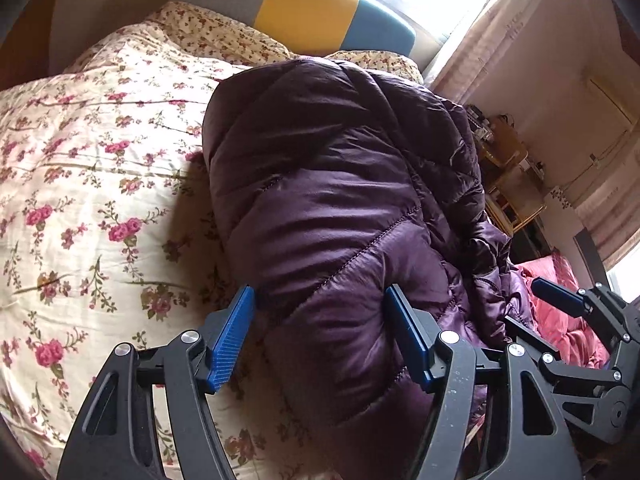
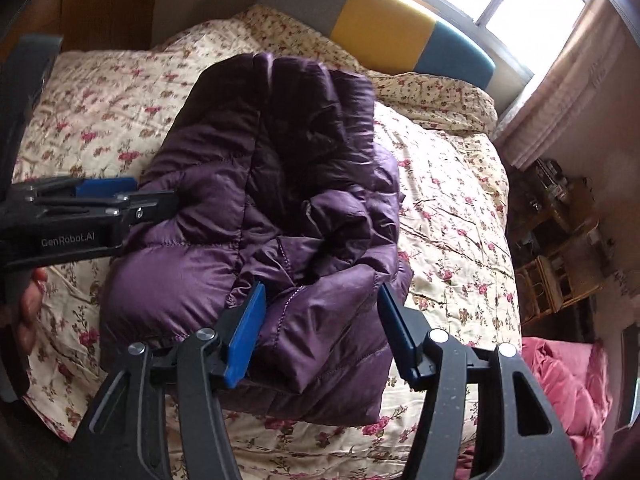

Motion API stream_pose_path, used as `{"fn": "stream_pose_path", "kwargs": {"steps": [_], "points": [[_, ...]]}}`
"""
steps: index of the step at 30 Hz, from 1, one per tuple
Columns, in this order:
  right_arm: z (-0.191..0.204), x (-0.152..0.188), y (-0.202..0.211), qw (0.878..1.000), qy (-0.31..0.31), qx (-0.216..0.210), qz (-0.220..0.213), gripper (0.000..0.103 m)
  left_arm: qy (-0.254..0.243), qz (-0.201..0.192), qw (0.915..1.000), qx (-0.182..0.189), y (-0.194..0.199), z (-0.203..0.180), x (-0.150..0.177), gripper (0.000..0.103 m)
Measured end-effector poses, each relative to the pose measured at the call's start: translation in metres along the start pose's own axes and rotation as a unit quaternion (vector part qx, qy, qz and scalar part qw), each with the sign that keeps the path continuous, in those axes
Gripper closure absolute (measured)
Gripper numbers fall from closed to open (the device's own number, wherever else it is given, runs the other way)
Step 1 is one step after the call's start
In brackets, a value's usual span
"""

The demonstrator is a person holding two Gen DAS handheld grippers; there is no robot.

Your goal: Fold large clothes

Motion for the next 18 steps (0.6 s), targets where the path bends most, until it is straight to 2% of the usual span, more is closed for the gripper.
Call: {"fn": "stream_pose_path", "kwargs": {"steps": [4, 7, 9, 12, 18], "points": [[0.011, 0.009, -0.023, 0.999, 0.035, 0.003, 0.032, 0.055, -0.004, 0.001, 1.0, 0.005, -0.002, 0.001, -0.002, 0.039], [0.019, 0.02, -0.041, 0.996, 0.075, 0.02, 0.052, 0.069, -0.015, -0.003, 0.9999, 0.007, -0.001, 0.0, -0.003, 0.039], [0.021, 0.026, -0.047, 0.993, 0.097, 0.031, 0.063, 0.083, -0.03, -0.006, 0.9995, 0.007, -0.002, -0.004, -0.005, 0.044], [0.015, 0.036, -0.053, 0.991, 0.105, 0.034, 0.078, 0.088, -0.045, -0.01, 0.9989, 0.01, -0.004, -0.008, -0.01, 0.045], [-0.001, 0.051, -0.068, 0.991, 0.086, 0.032, 0.099, 0.092, -0.065, -0.006, 0.9974, 0.03, -0.016, -0.022, -0.015, 0.045]]}}
Point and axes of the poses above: each gripper's, at about its wrist camera, not at the fingertips, and y roughly against the way its jaws point, z to its left, x to its underside, the point moved 4 cm from there along -y, roughly the way its jaws point, and after that the axes turned 3 degrees about -z, right-handed, at the moved point
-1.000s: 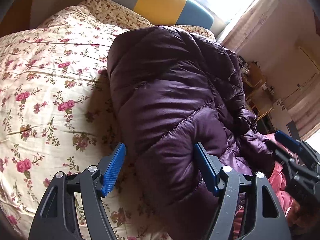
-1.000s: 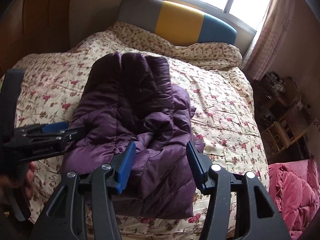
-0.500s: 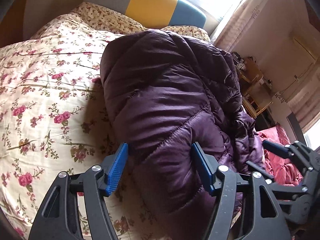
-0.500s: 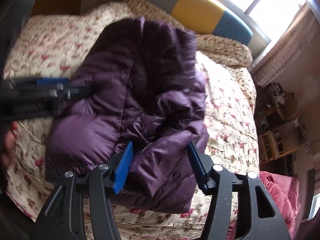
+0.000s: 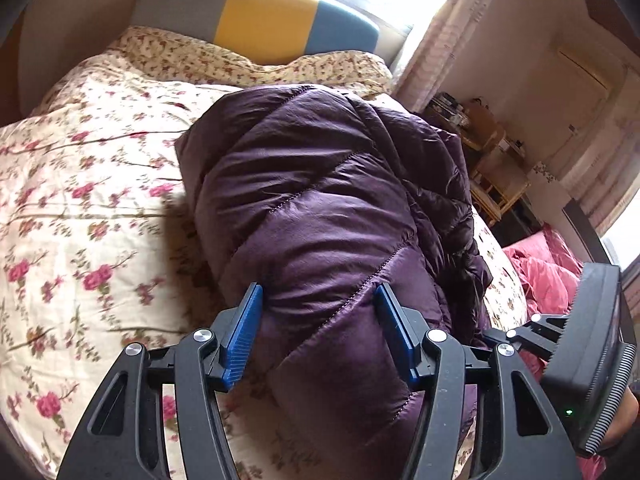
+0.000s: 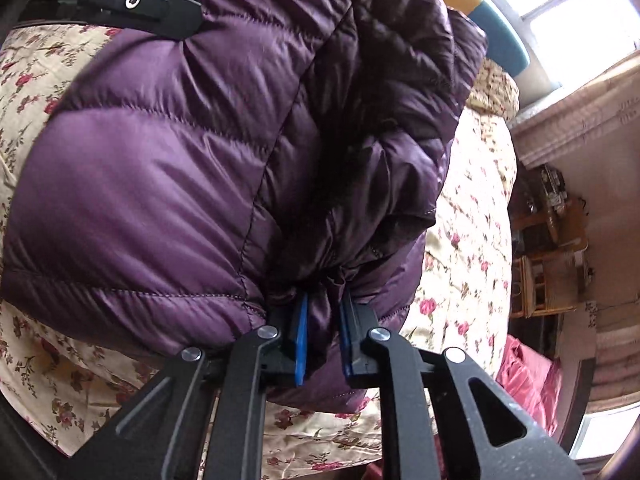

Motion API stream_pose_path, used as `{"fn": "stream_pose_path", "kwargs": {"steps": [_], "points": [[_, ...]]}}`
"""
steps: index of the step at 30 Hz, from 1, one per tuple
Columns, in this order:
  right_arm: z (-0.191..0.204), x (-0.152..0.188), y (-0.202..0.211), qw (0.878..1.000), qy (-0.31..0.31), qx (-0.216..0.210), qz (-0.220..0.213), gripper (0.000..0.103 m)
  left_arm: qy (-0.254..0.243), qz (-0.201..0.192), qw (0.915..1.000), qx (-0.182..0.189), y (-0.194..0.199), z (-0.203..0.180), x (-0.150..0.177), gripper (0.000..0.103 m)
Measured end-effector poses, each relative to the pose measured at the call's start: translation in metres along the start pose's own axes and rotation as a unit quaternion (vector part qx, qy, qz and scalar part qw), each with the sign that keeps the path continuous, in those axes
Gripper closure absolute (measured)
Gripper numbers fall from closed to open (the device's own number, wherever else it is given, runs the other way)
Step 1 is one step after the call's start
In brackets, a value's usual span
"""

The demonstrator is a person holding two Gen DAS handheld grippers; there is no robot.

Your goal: Fold large clothes

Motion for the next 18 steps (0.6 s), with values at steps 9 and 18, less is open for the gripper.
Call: {"fn": "stream_pose_path", "kwargs": {"steps": [9, 18], "points": [[-0.015, 0.01, -0.025, 0.999, -0.045, -0.019, -0.002, 0.093, -0.028, 0.03, 0.9991, -0.006, -0.046, -0.014, 0.007, 0.045], [-0.027, 0.006, -0.013, 0.996, -0.08, -0.025, -0.019, 0.085, -0.006, 0.015, 0.9996, -0.021, -0.039, -0.012, 0.009, 0.043]]}}
Point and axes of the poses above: each gripper's, at about its wrist camera, not at the fingertips, and y roughly against the way its jaws point, z to its left, x to its underside, the point moved 4 cm from there along -y, roughly the way its jaws point, and after that the axes turned 3 degrees about -z, right-handed, at the moved point
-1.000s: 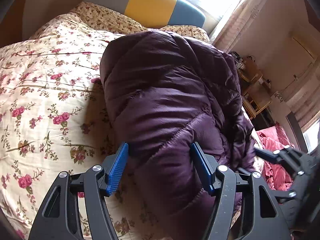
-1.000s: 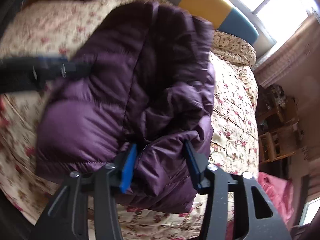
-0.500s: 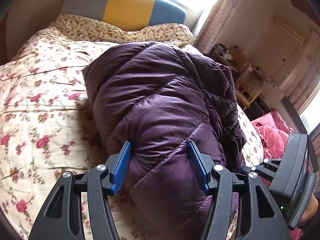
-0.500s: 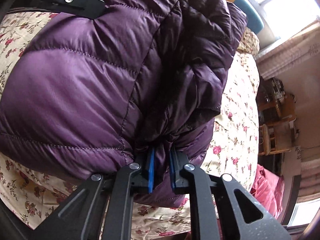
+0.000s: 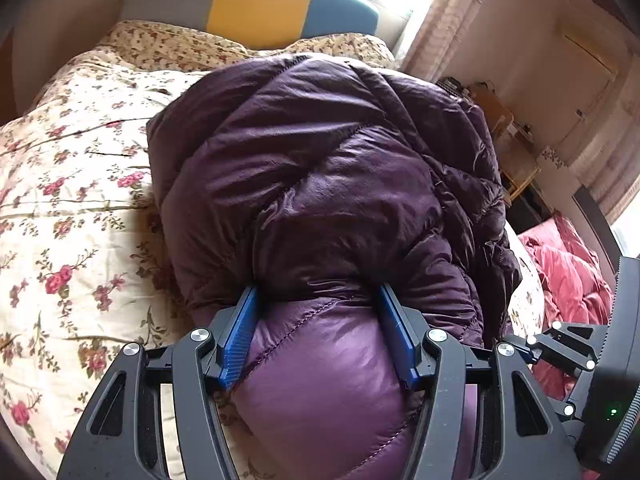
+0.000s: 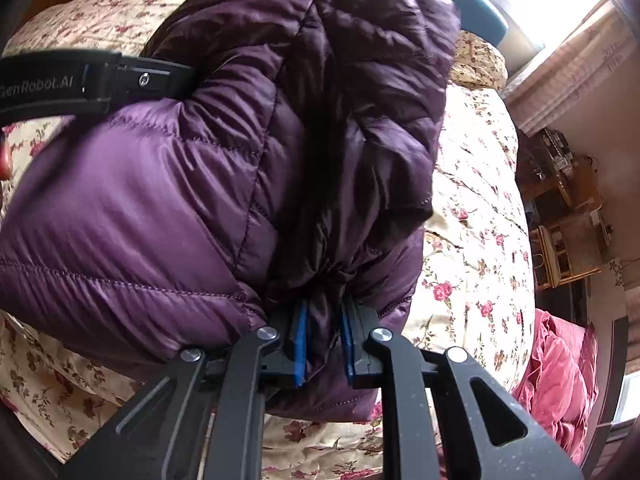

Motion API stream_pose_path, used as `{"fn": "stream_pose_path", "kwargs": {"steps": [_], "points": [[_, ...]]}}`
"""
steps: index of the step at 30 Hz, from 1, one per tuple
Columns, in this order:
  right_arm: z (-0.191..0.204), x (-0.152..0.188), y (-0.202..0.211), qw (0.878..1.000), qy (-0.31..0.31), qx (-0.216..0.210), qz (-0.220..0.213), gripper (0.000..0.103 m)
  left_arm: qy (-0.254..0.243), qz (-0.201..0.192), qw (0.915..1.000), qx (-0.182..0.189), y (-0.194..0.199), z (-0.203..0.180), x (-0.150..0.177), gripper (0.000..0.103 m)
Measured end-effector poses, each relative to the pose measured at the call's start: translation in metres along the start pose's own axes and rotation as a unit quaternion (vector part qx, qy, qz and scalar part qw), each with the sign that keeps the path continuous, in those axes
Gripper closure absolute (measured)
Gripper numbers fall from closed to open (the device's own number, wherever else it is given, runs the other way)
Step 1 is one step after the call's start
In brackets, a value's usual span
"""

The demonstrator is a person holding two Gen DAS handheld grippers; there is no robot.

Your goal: Fold large clothes

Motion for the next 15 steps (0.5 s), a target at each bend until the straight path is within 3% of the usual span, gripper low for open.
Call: {"fn": "stream_pose_path", "kwargs": {"steps": [1, 3, 15], "points": [[-0.003, -0.001, 0.004, 1.0, -0.003, 0.003, -0.004, 0.082, 0.001, -0.002, 1.0, -0.003, 0.002, 0.0, 0.0, 0.043], [-0.008, -0.001, 0.011, 1.0, -0.006, 0.013, -0.012, 0.064, 0.007, -0.006, 0.9999, -0.004, 0.008, 0.001, -0.001, 0.043], [-0.019, -0.017, 0.051, 0.999, -0.017, 0.022, -0.039, 0.047, 0.023, -0.024, 0.9994, -0.013, 0.027, 0.009, -0.003, 0.043]]}}
Point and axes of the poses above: each gripper's, at about its wrist camera, not at the fingertips, and y roughly against the way its jaws point, z to its left, x to its underside, the point moved 4 cm from there along -y, roughly the way its jaws point, and after that the axes turned 3 degrees about -z, right-handed, at the moved point
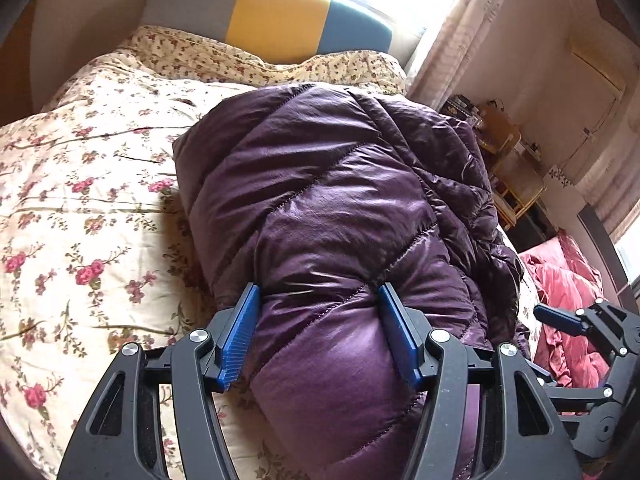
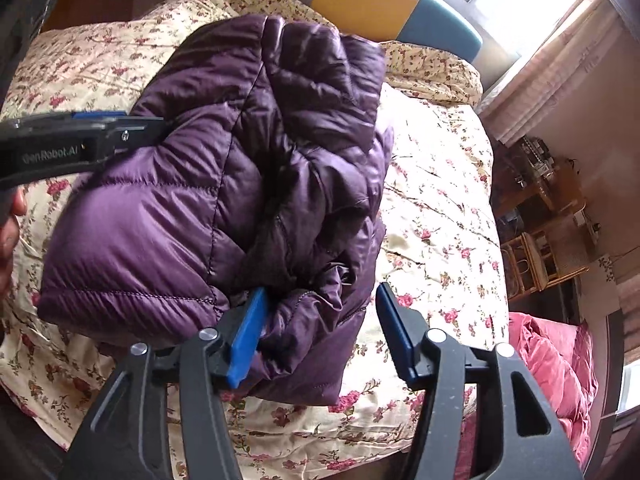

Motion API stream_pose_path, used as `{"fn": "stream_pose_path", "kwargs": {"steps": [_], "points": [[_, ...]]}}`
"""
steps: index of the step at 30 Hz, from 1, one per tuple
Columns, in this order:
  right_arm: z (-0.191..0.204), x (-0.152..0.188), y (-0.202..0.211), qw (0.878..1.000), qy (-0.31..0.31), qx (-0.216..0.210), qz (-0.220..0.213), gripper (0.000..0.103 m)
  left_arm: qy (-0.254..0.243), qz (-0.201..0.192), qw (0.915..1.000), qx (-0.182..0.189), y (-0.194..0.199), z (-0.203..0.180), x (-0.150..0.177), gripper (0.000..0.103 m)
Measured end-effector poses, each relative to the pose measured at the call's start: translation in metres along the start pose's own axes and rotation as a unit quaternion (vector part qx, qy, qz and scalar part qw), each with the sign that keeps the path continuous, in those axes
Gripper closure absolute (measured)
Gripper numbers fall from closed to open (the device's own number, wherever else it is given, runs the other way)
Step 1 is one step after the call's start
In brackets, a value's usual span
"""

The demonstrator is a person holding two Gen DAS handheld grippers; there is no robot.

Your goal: Fold large clothes

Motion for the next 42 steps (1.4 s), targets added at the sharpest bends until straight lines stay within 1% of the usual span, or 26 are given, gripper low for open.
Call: {"fn": "stream_pose_path", "kwargs": {"steps": [4, 6, 12, 16, 17, 19, 20, 21, 23, 26, 31, 37, 42], "points": [[-0.006, -0.011, 0.013, 1.0, -0.012, 0.006, -0.014, 0.046, 0.014, -0.009, 0.9998, -0.008, 0.007, 0.005, -0.003, 0.043], [0.001, -0.012, 0.022, 1.0, -0.014, 0.011, -0.02, 0.048, 0.021, -0.012, 0.9996, -0.012, 0.01, 0.006, -0.004, 0.043], [0.006, -0.023, 0.033, 0.999, -0.026, 0.019, -0.029, 0.05, 0.03, -0.018, 0.9991, -0.024, 0.017, 0.011, -0.007, 0.043], [0.006, -0.031, 0.039, 0.998, -0.035, 0.03, -0.038, 0.05, 0.037, -0.016, 0.9985, -0.039, 0.02, 0.013, -0.004, 0.043], [0.004, -0.032, 0.038, 0.998, -0.04, 0.031, -0.04, 0.05, 0.042, -0.017, 0.9979, -0.047, 0.023, 0.013, -0.002, 0.043], [0.004, -0.037, 0.038, 0.997, -0.05, 0.035, -0.043, 0.055, 0.054, -0.021, 0.9967, -0.057, 0.028, 0.015, 0.003, 0.043], [0.004, -0.038, 0.036, 0.997, -0.059, 0.037, -0.043, 0.061, 0.06, -0.021, 0.9962, -0.059, 0.03, 0.015, 0.007, 0.043], [0.005, -0.04, 0.033, 0.996, -0.068, 0.035, -0.04, 0.065, 0.068, -0.021, 0.9957, -0.06, 0.033, 0.015, 0.012, 0.043], [0.007, -0.042, 0.029, 0.996, -0.078, 0.037, -0.038, 0.069, 0.07, -0.028, 0.995, -0.066, 0.038, 0.011, 0.02, 0.043], [0.011, -0.046, 0.021, 0.995, -0.087, 0.039, -0.032, 0.069, 0.068, -0.034, 0.9949, -0.066, 0.043, 0.006, 0.027, 0.043], [0.019, -0.043, 0.005, 0.996, -0.082, 0.039, -0.012, 0.069, 0.067, -0.026, 0.9959, -0.056, 0.037, 0.003, 0.031, 0.043], [0.02, -0.029, -0.024, 0.996, -0.076, 0.044, 0.022, 0.07, 0.073, -0.014, 0.9964, -0.041, 0.025, 0.004, 0.036, 0.043], [0.022, -0.015, -0.044, 0.995, -0.076, 0.045, 0.043, 0.07, 0.055, -0.009, 0.9979, -0.033, 0.013, -0.005, 0.042, 0.043]]}}
Point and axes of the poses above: each gripper's, at about its wrist camera, not at the fingertips, and y roughly against the way its jaws point, z to its left, x to its underside, the point moved 4 cm from there along -y, roughly the way its jaws point, and after that the axes turned 3 degrees about -z, right-handed, at the moved point
